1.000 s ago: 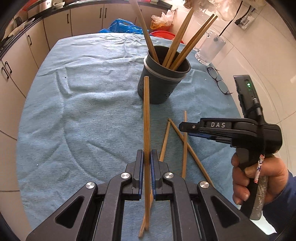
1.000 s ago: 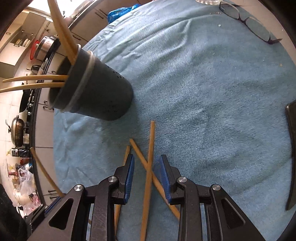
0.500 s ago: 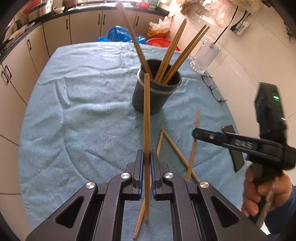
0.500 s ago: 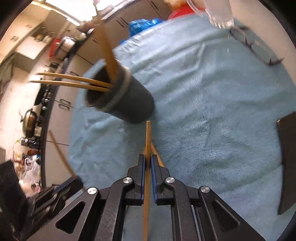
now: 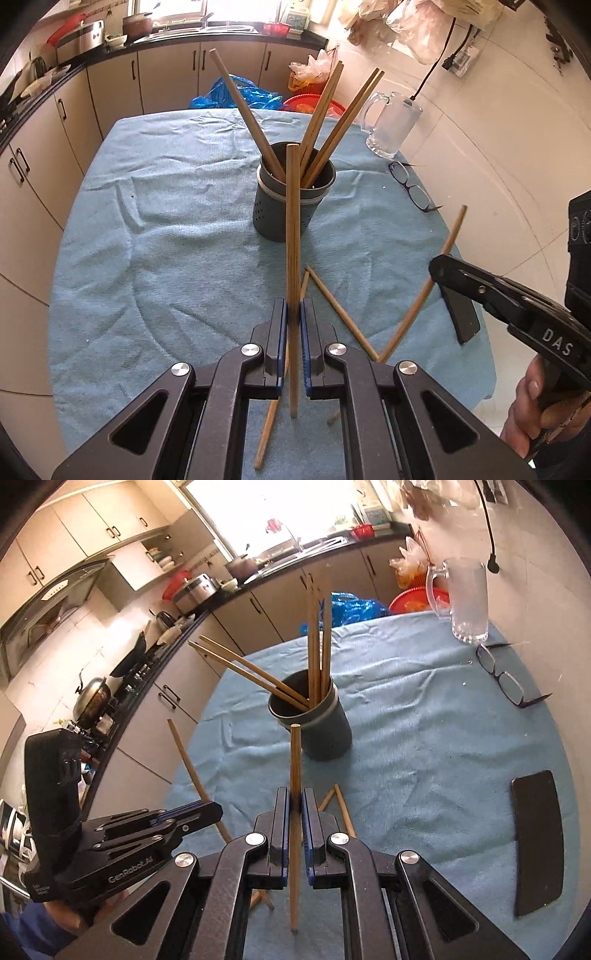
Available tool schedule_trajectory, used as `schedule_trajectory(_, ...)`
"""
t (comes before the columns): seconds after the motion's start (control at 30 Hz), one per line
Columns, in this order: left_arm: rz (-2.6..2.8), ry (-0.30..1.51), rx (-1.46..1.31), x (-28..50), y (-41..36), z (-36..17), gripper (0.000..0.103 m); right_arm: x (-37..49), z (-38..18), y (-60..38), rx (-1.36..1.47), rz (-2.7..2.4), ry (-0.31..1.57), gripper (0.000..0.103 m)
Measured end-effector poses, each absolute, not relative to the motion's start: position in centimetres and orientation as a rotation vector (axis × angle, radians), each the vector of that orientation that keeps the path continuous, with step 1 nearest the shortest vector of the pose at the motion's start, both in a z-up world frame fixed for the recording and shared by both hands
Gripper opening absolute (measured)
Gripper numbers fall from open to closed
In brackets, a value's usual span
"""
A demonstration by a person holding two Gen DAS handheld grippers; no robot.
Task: Organize utensils
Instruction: 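Lift both held chopsticks upright and carry them toward the black cup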
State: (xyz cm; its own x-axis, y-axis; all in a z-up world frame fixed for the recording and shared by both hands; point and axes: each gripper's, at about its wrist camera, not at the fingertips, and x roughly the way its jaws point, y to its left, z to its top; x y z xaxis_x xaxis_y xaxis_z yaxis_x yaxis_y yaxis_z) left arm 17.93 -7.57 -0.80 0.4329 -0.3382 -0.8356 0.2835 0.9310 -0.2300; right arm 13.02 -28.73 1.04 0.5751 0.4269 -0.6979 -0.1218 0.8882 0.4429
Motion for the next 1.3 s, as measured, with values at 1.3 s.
schedule_trajectory(1.3, -0.44, 0.963, 0.025, 16.6, -7.2, 1.5, 0.007, 9.2, 4.6, -27.9, 0.324, 0.24, 0.78, 0.007)
